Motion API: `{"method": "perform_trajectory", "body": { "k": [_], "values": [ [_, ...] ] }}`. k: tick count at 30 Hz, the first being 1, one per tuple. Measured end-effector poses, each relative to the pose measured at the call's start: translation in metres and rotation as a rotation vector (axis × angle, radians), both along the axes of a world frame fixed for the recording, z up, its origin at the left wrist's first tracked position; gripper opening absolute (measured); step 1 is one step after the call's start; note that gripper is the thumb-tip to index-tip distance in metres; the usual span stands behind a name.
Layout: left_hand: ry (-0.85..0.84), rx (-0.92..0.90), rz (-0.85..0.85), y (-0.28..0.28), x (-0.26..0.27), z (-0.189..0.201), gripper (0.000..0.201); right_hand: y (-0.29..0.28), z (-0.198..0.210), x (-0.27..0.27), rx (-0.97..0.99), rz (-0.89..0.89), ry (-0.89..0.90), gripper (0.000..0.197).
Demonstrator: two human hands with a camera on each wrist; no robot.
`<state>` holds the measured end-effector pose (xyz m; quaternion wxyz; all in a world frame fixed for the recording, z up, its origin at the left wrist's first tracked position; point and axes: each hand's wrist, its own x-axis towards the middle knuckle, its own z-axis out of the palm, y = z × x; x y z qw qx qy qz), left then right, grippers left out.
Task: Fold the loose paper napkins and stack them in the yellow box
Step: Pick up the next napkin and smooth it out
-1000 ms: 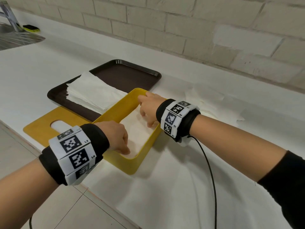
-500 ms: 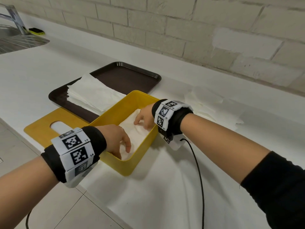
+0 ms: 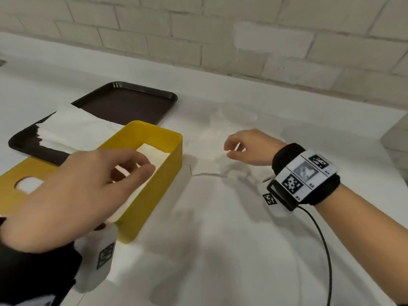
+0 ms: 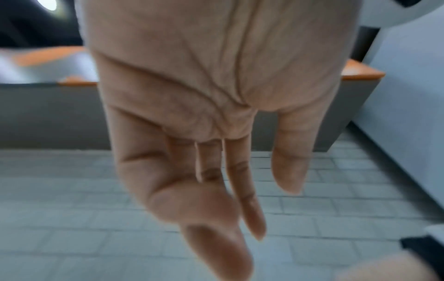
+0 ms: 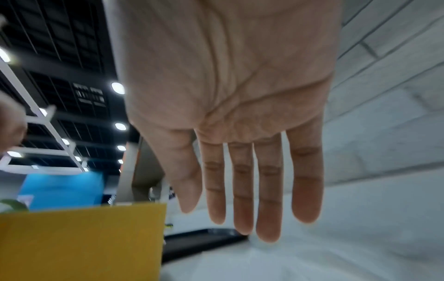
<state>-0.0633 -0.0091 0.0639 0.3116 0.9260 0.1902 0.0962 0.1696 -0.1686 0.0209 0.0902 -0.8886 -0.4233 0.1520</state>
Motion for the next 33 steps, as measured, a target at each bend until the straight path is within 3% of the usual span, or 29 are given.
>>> {"method": "perform_trajectory", "body": {
  "k": [5, 12, 15, 19, 26, 30, 33],
  "values": [
    [-0.033, 0.019, -0.056, -0.045, 0.061, -0.029, 0.012, -0.015, -0.029, 0.005, -0.197, -0.063, -0.041, 0.034],
    [0.324, 0.075, 0.005, -0.044, 0.135, -0.097, 0.052, 0.009, -0.051, 0.005, -0.243, -0.121, -0.087, 0.077],
    [0.389, 0.097, 0.015, -0.041, 0.149, -0.105, 0.055, 0.02, -0.055, 0.004, -0.235, -0.134, -0.09, 0.069],
    [0.382, 0.048, 0.045, -0.036, 0.158, -0.107, 0.051, 0.028, -0.059, 0.004, -0.22, -0.109, -0.101, 0.033],
    [0.085, -0.11, 0.112, -0.032, 0.152, -0.094, 0.028, 0.008, -0.032, 0.016, 0.233, -0.248, 0.095, 0.017],
    [-0.154, -0.132, 0.033, -0.036, 0.146, -0.082, 0.018, -0.02, -0.01, 0.014, 0.459, -0.305, 0.224, 0.011],
    [-0.321, -0.235, -0.035, -0.042, 0.144, -0.074, 0.014, -0.039, -0.001, 0.014, 0.584, -0.335, 0.282, 0.019]
  ]
}}
